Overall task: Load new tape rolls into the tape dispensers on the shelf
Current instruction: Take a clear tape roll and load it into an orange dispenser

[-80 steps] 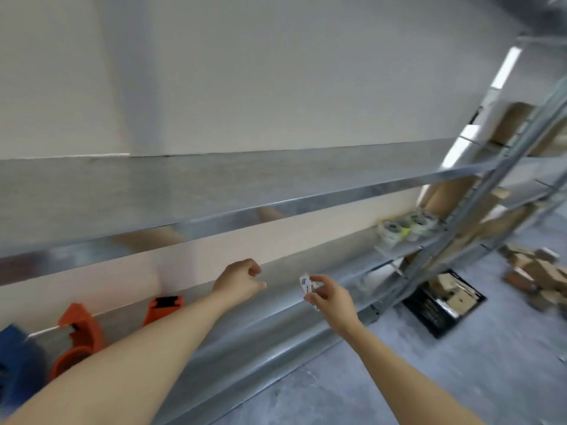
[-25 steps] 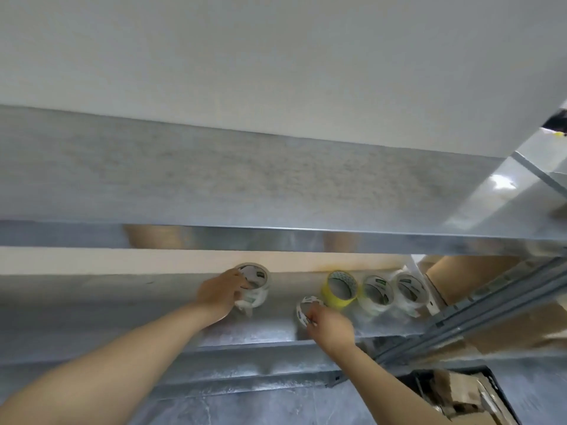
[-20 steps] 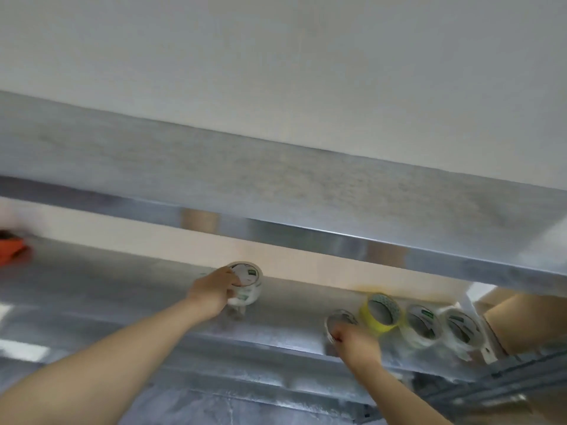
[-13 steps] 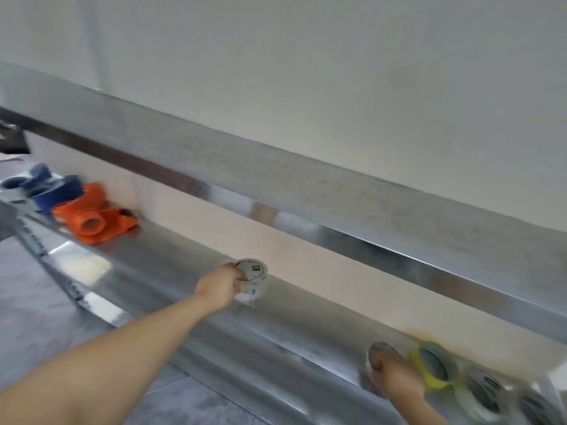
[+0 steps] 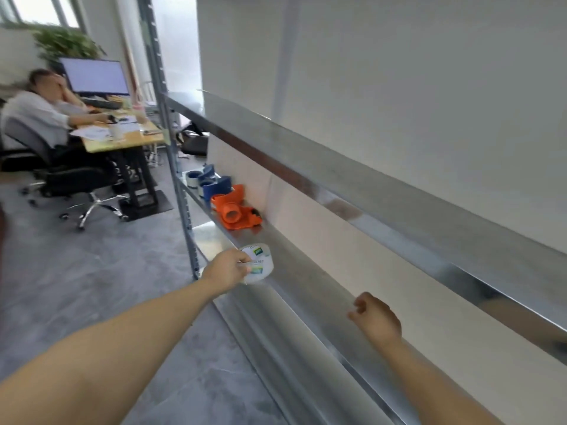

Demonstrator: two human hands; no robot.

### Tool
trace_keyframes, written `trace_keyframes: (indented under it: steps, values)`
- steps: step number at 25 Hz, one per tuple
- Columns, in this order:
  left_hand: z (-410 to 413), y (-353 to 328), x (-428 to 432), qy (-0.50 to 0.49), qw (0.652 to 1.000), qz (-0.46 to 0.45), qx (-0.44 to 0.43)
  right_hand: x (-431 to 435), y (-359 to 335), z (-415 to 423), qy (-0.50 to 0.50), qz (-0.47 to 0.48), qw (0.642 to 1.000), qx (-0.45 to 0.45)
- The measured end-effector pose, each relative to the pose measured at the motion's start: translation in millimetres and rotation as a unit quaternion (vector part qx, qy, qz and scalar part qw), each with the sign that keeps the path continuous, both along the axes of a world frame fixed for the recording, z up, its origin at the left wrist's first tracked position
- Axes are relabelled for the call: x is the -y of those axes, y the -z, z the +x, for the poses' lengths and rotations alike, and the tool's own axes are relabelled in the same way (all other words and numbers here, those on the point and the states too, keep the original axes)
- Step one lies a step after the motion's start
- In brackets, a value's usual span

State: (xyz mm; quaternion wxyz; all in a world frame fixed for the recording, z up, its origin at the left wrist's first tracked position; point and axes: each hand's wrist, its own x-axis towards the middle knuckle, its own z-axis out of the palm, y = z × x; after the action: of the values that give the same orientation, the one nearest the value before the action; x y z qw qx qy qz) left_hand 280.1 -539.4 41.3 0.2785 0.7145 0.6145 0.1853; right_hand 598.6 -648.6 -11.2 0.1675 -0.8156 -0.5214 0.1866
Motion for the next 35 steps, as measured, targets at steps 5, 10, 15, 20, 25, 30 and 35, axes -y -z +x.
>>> trace_keyframes:
  steps: [5,10,15,20,25,30,35]
  values:
    - [-70.6,-14.0,-32.8,-0.054,0.998,0.012,-0.011,-80.1,-30.5,-93.8,-0.081,0.069,0.994,-0.026]
    - [-129.9,-18.1,-95.8,-0.062,0.998,0.018,-0.005,-164.1,-62.1,-186.6,-0.129,0.116,0.984,-0.039]
    - [-172.2,-21.6,-159.3,-0.047,0.999,0.008,-0.013,-238.1,-71.3,-253.4,-0.124,0.13,0.983,-0.042]
    - [-191.3,-14.1,-215.8,-0.017,1.0,0.001,-0.011,-294.5,-62.2,-295.1,-0.136,0.101,0.984,-0.059]
    - [-183.3,4.2,-265.0,0.007,0.999,-0.022,0.043,-350.5,-45.6,-309.1,-0.124,0.083,0.977,-0.149]
    - [-160.3,26.3,-321.6,0.026,0.991,-0.055,0.123,-409.9,-22.2,-301.2,0.054,-0.05,0.918,-0.39]
    - [-132.2,39.3,-374.3,0.099,0.979,-0.072,0.162,-448.4,-12.0,-281.1,0.192,-0.059,0.733,-0.65]
